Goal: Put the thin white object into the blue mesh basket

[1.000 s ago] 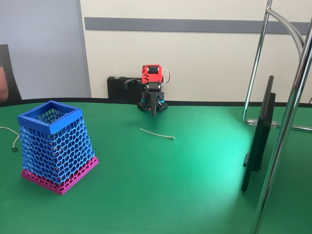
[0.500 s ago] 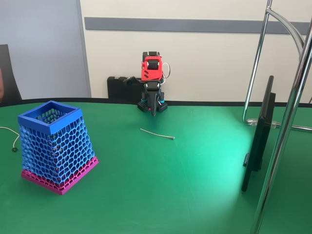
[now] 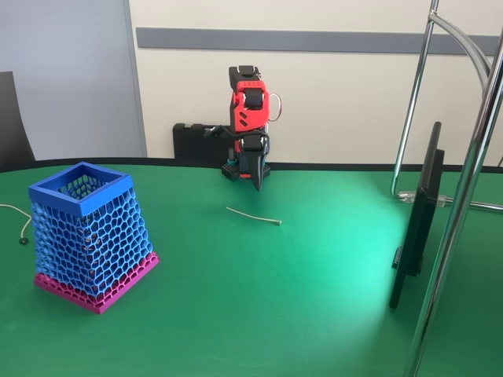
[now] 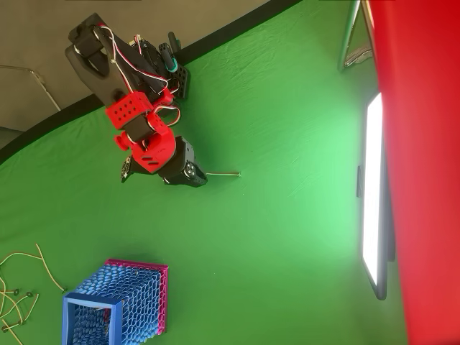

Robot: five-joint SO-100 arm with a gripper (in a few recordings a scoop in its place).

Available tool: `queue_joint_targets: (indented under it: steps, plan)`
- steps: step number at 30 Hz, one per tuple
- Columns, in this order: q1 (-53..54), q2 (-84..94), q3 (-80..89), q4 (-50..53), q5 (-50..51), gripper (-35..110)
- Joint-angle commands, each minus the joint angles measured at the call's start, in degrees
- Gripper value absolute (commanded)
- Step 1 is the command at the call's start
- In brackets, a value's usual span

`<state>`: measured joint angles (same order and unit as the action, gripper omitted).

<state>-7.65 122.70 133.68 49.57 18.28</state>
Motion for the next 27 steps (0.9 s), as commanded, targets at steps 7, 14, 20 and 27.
queue_joint_targets:
  steps: [7,14,20,27]
  plan:
    - [-1.8,-10.5,-8.9,1.5,4.4,13]
    - [-6.0,-14.3,-9.3,1.8,9.1,15]
    - [-6.6,-18.2,-9.8,1.8,12.9,15]
    - [-6.8,-21.6,-10.0,-0.6,15.0,13]
